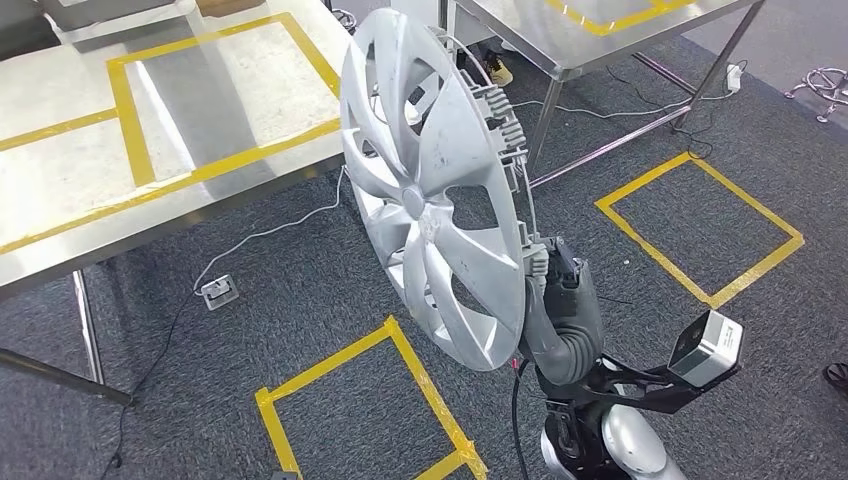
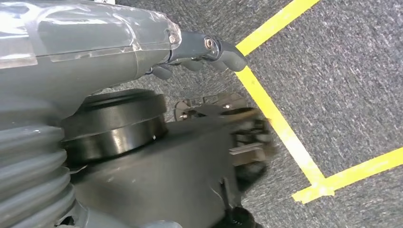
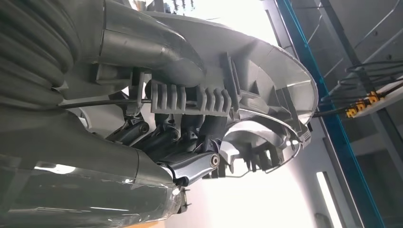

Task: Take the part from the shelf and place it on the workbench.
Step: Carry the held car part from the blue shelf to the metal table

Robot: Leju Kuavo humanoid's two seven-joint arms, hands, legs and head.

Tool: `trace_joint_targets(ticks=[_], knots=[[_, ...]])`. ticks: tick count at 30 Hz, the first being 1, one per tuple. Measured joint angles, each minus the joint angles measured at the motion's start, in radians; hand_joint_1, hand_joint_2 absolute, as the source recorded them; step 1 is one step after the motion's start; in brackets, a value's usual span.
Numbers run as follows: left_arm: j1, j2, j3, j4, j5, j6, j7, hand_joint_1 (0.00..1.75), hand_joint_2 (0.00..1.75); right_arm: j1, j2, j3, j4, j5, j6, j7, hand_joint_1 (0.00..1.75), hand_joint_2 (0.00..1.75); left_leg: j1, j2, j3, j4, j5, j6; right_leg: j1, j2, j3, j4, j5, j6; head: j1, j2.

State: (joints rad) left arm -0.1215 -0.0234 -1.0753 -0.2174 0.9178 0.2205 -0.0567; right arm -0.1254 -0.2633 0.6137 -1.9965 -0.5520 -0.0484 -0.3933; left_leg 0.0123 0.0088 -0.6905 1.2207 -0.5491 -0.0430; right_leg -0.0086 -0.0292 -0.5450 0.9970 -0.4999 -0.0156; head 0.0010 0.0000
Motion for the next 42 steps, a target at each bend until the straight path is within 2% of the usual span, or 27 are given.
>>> trace_joint_targets(ticks=[2, 3, 4, 6, 8, 9, 11, 12, 13, 14, 15, 17, 18, 21, 23, 24, 26, 27, 28, 29, 30, 31, 33, 35, 37, 39, 42], knots=[[-0.001, 0.001, 0.000, 0.000, 0.000, 0.000, 0.000, 0.00, 1.75, -0.001, 0.000, 0.000, 0.000, 0.000, 0.000, 0.000, 1.75, 1.75, -0.002, 0.023, 0.065, -0.122, 0.044, 0.004, 0.002, -0.005, -0.001, 0.009, -0.007, 0.010, -0.009, 0.000], [-0.001, 0.001, 0.000, 0.000, 0.000, 0.000, 0.000, 0.00, 1.75, -0.001, 0.000, 0.000, 0.000, 0.000, 0.000, 0.000, 1.75, 1.75, -0.004, 0.032, 0.084, -0.159, 0.052, 0.011, 0.005, -0.008, -0.002, 0.014, -0.010, 0.015, -0.011, 0.000], [-0.001, 0.000, 0.000, 0.000, 0.000, 0.000, 0.000, 0.00, 1.75, -0.001, 0.000, 0.000, 0.000, 0.000, 0.000, 0.000, 1.75, 1.75, -0.006, 0.035, 0.090, -0.173, 0.049, 0.018, 0.007, -0.012, -0.003, 0.016, -0.011, 0.020, -0.011, 0.000], [-0.001, 0.000, 0.000, 0.000, 0.000, 0.000, 0.001, 0.00, 1.75, -0.001, 0.000, 0.000, 0.000, 0.000, 0.000, 0.000, 1.75, 1.75, -0.008, 0.026, 0.088, -0.176, 0.052, 0.034, 0.007, -0.020, -0.004, 0.016, -0.013, 0.026, -0.007, 0.000], [-0.001, 0.000, 0.000, 0.000, 0.000, -0.001, 0.001, 0.00, 1.75, -0.001, 0.000, 0.000, 0.000, 0.000, 0.000, 0.000, 1.75, 1.75, -0.005, 0.014, 0.087, -0.179, 0.057, 0.046, 0.003, -0.010, -0.012, 0.041, -0.037, 0.035, -0.001, 0.000], [-0.002, 0.000, 0.000, 0.000, 0.000, -0.001, 0.001, 0.00, 1.75, -0.001, 0.000, 0.000, 0.000, 0.000, 0.000, 0.000, 1.75, 1.75, -0.004, 0.009, 0.087, -0.180, 0.058, 0.052, 0.002, 0.000, -0.028, 0.080, -0.064, 0.040, 0.003, 0.000], [-0.003, 0.000, 0.000, 0.000, 0.000, -0.001, 0.001, 0.00, 1.75, 0.000, 0.000, 0.001, 0.000, 0.000, 0.000, 0.000, 1.75, 1.75, -0.005, -0.002, 0.086, -0.180, 0.060, 0.058, 0.000, 0.017, -0.081, 0.207, -0.128, 0.045, 0.015, 0.000], [-0.003, 0.000, 0.000, 0.000, 0.000, -0.001, 0.001, 0.00, 1.75, 0.001, 0.000, 0.001, 0.001, 0.000, 0.000, 0.000, 1.75, 1.75, -0.006, -0.008, 0.086, -0.180, 0.060, 0.060, 0.000, 0.019, -0.107, 0.264, -0.147, 0.046, 0.020, 0.000], [-0.002, 0.000, 0.000, 0.000, 0.000, -0.001, 0.001, 0.00, 1.75, 0.001, 0.000, 0.001, 0.002, 0.000, 0.000, 0.000, 1.75, 1.75, -0.008, -0.014, 0.086, -0.180, 0.060, 0.061, 0.000, 0.021, -0.121, 0.294, -0.148, 0.044, 0.025, 0.000], [-0.002, 0.000, 0.000, 0.000, 0.000, -0.001, 0.001, 0.00, 1.75, 0.001, 0.000, 0.001, 0.003, 0.000, 0.000, 0.000, 1.75, 1.75, -0.009, -0.020, 0.087, -0.180, 0.060, 0.061, 0.000, 0.022, -0.119, 0.285, -0.129, 0.040, 0.030, 0.000], [-0.002, 0.000, 0.000, 0.000, 0.000, -0.001, 0.001, 0.00, 1.75, 0.001, 0.000, 0.001, 0.004, 0.000, 0.000, 0.000, 1.75, 1.75, -0.011, -0.027, 0.088, -0.180, 0.061, 0.061, 0.001, 0.024, -0.100, 0.241, -0.095, 0.034, 0.036, 0.000], [-0.003, -0.001, 0.000, 0.000, 0.000, -0.001, 0.001, 0.00, 1.75, 0.000, 0.000, 0.001, 0.005, -0.001, 0.001, 0.000, 1.75, 1.75, -0.014, -0.037, 0.089, -0.180, 0.061, 0.060, 0.004, 0.039, -0.045, 0.112, -0.027, 0.017, 0.042, 0.000], [-0.003, -0.001, 0.000, 0.000, 0.000, -0.001, 0.001, 0.00, 1.75, -0.002, 0.000, 0.001, 0.005, -0.001, 0.001, 0.000, 1.75, 1.75, -0.014, -0.040, 0.088, -0.179, 0.062, 0.058, 0.006, 0.046, -0.024, 0.063, -0.010, 0.010, 0.043, 0.000], [-0.003, -0.002, 0.000, 0.000, 0.000, -0.001, 0.000, 0.00, 1.75, -0.005, 0.000, 0.001, 0.005, -0.002, 0.003, -0.001, 1.75, 1.75, -0.013, -0.046, 0.080, -0.182, 0.070, 0.044, 0.010, 0.048, -0.009, 0.019, -0.007, 0.003, 0.045, 0.000], [-0.002, -0.002, 0.000, 0.000, 0.000, -0.001, 0.000, 0.00, 1.75, -0.006, 0.000, 0.001, 0.005, -0.002, 0.003, -0.001, 1.75, 1.75, -0.013, -0.035, 0.074, -0.172, 0.057, 0.034, 0.005, 0.039, -0.005, 0.002, 0.002, 0.000, 0.042, 0.000], [-0.002, -0.001, 0.000, 0.000, 0.000, -0.001, 0.000, 0.00, 1.75, -0.008, 0.001, 0.001, 0.005, -0.002, 0.004, -0.001, 1.75, 1.75, -0.013, -0.026, 0.061, -0.143, 0.035, 0.028, 0.003, 0.034, -0.003, -0.006, 0.007, -0.002, 0.037, 0.000], [-0.003, 0.000, 0.000, 0.000, 0.000, -0.001, 0.000, 0.00, 1.75, -0.009, 0.001, 0.001, 0.005, -0.002, 0.004, -0.002, 1.75, 1.75, -0.007, -0.010, 0.013, -0.032, -0.030, 0.016, 0.001, 0.024, -0.002, -0.011, 0.011, -0.005, 0.024, 0.000], [-0.003, 0.000, 0.000, 0.000, 0.000, -0.002, 0.000, 0.00, 1.75, -0.009, 0.002, 0.001, 0.005, -0.002, 0.004, -0.002, 1.75, 1.75, -0.004, -0.009, -0.013, 0.028, -0.055, 0.011, 0.001, 0.019, -0.002, -0.010, 0.011, -0.005, 0.018, 0.000], [-0.002, 0.000, 0.000, 0.000, 0.000, -0.002, 0.000, 0.00, 1.75, -0.009, 0.002, 0.001, 0.006, -0.002, 0.003, -0.002, 1.75, 1.75, -0.002, -0.009, -0.029, 0.066, -0.064, 0.006, 0.001, 0.014, -0.002, -0.009, 0.011, -0.004, 0.013, 0.000], [-0.002, 0.001, 0.000, 0.000, 0.000, -0.001, 0.000, 0.00, 1.75, -0.009, 0.002, 0.001, 0.007, -0.002, 0.003, -0.002, 1.75, 1.75, 0.000, -0.008, -0.028, 0.068, -0.054, 0.003, 0.001, 0.009, -0.002, -0.008, 0.010, -0.003, 0.008, 0.000], [-0.002, 0.001, 0.000, 0.000, 0.000, -0.001, 0.000, 0.00, 1.75, -0.009, 0.002, 0.001, 0.008, -0.002, 0.004, -0.002, 1.75, 1.75, 0.002, -0.004, -0.009, 0.034, -0.026, 0.001, 0.000, 0.005, -0.002, -0.006, 0.008, -0.001, 0.003, 0.000], [-0.002, 0.002, 0.000, 0.000, 0.000, -0.001, 0.000, 0.00, 1.75, -0.010, 0.002, 0.001, 0.008, -0.002, 0.004, -0.002, 1.75, 1.75, 0.004, 0.003, 0.024, -0.029, 0.009, -0.001, 0.000, 0.002, -0.001, -0.003, 0.006, 0.003, -0.002, 0.000], [-0.003, 0.003, 0.000, 0.000, 0.000, -0.001, -0.001, 0.00, 1.75, -0.011, 0.002, 0.001, 0.008, -0.002, 0.005, -0.002, 1.75, 1.75, 0.001, 0.025, 0.083, -0.141, 0.048, 0.005, 0.003, -0.002, -0.005, 0.008, -0.001, 0.014, -0.010, 0.000], [-0.003, 0.003, 0.000, 0.000, 0.000, -0.002, -0.002, 0.00, 1.75, -0.012, 0.002, 0.001, 0.008, -0.002, 0.006, -0.002, 1.75, 1.75, -0.005, 0.032, 0.098, -0.176, 0.046, 0.019, 0.007, -0.008, -0.008, 0.015, -0.004, 0.023, -0.009, 0.000], [-0.001, 0.004, 0.000, 0.000, 0.000, -0.001, -0.003, 0.00, 1.75, -0.014, 0.001, 0.001, 0.008, -0.002, 0.006, -0.002, 1.75, 1.75, -0.005, 0.021, 0.096, -0.179, 0.049, 0.033, 0.004, -0.014, -0.008, 0.017, -0.007, 0.030, -0.004, 0.000], [-0.002, 0.004, 0.000, 0.000, 0.000, -0.001, -0.004, 0.00, 1.75, -0.014, 0.001, 0.001, 0.008, -0.002, 0.006, -0.002, 1.75, 1.75, -0.002, 0.010, 0.097, -0.181, 0.053, 0.045, 0.000, -0.002, -0.022, 0.057, -0.040, 0.039, 0.001, 0.000], [-0.003, 0.004, 0.000, 0.000, 0.000, -0.001, -0.006, 0.00, 1.75, -0.013, 0.001, 0.001, 0.009, -0.002, 0.006, -0.002, 1.75, 1.75, -0.003, -0.005, 0.096, -0.182, 0.054, 0.057, -0.001, 0.018, -0.100, 0.241, -0.133, 0.046, 0.017, 0.000]])
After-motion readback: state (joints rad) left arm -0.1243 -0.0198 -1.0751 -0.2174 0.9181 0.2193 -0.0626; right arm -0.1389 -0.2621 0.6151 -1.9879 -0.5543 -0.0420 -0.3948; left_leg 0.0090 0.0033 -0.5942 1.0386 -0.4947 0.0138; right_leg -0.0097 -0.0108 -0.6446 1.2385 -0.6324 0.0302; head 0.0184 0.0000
